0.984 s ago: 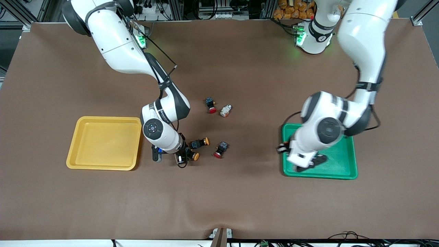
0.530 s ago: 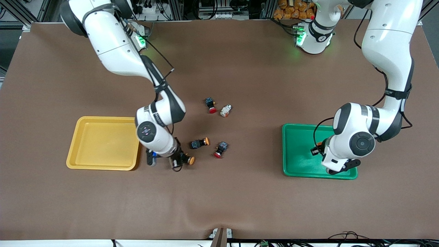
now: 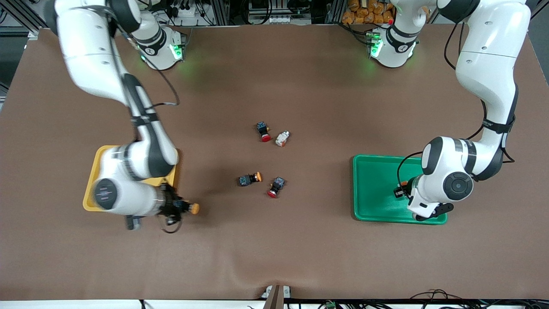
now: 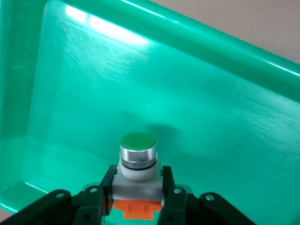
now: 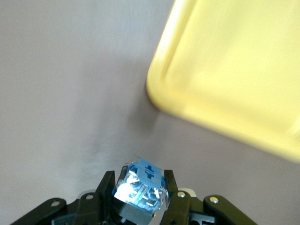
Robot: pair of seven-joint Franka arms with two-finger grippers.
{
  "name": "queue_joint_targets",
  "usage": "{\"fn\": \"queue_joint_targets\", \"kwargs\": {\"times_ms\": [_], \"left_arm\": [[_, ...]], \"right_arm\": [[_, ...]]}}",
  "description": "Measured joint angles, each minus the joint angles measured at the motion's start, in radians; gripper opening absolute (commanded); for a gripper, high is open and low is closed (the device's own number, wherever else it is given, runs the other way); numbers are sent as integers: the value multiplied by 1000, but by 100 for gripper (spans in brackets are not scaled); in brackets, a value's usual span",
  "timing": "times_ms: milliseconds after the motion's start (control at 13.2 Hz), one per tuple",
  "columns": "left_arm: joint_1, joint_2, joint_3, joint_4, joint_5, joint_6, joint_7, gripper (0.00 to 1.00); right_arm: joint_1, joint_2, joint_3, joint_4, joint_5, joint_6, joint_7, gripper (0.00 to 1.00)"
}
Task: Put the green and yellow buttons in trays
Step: 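Carry the green button to the green tray while the right gripper carries its button, then open the left gripper over the green tray while the right gripper releases into yellow tray, then move the left gripper back to the second green button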
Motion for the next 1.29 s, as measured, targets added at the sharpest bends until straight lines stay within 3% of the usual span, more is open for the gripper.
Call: {"fn": "queue_joint_targets", "kwargs": {"times_ms": [227,530,681,833,984,1060,1135,1211,1287], "left_arm": [[12,3,0,2,1,10,3,100],[9,-27,-36,21,1,1,3,100],[5,-59,-119,26,0,-62,-74,100],[-30,-67,-201,25,0,-84,-270,100],[-129,-63,-222,20,1,-84,-451,100],[-186,-57,-223,19,1,-79,-528,100],[-237,-47,-222,17,0,-52,-621,100],[-275,-35,-222,10,0,-1,-727,100],[-309,-21,-222,3,0,42,-822,100]], "right_arm": [[-135,-54,-3,-3,6,-182,-430,0],[-296,-65,-6,-98,4,-181,-984,0],[-337,-64,-6,-168,-7,-128,-1107,0],[-343,-64,-5,-232,-29,-58,-1138,0],[-342,-63,-1,-299,-43,48,-1158,0],[-342,-63,-1,-325,-44,87,-1171,8],[-342,-63,-2,-341,-44,108,-1178,65],[-343,-63,-3,-346,-44,115,-1179,92],[-344,-64,-4,-346,-44,117,-1179,97]]}}
